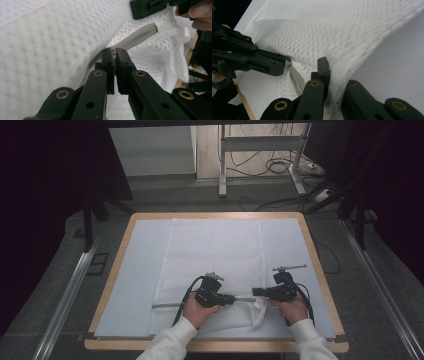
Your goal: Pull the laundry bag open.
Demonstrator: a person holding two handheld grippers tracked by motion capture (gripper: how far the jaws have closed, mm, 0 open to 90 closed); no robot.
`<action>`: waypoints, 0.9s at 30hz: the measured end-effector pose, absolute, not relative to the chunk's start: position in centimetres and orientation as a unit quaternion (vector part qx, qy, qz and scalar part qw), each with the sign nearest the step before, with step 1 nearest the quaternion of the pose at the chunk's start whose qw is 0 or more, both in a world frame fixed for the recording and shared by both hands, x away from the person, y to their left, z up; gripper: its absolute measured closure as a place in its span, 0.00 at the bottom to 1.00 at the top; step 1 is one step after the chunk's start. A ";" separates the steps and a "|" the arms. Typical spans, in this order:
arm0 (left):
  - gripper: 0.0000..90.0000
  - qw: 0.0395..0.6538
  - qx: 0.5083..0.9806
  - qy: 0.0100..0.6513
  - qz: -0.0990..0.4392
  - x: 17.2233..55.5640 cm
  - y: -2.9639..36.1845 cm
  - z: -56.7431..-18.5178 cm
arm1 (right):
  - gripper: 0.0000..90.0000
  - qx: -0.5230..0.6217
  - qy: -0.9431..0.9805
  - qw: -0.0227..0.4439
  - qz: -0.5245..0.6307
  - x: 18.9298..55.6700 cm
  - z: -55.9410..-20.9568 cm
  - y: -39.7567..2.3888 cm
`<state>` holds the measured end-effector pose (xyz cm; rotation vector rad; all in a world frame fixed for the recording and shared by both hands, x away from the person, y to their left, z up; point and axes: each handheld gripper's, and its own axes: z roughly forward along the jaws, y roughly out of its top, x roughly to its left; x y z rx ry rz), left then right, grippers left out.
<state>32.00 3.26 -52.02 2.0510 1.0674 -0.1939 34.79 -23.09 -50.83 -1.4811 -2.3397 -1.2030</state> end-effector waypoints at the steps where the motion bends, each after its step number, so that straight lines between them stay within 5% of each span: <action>1: 0.96 0.399 0.810 0.423 -0.078 32.0 3.4 -52.1 | 0.98 -0.490 -0.773 0.061 -0.398 34.8 -50.8 -23.1; 27: 0.96 0.396 0.809 0.428 -0.079 32.1 5.6 -52.6 | 0.98 -0.488 -0.775 0.060 -0.397 34.7 -51.0 -23.1</action>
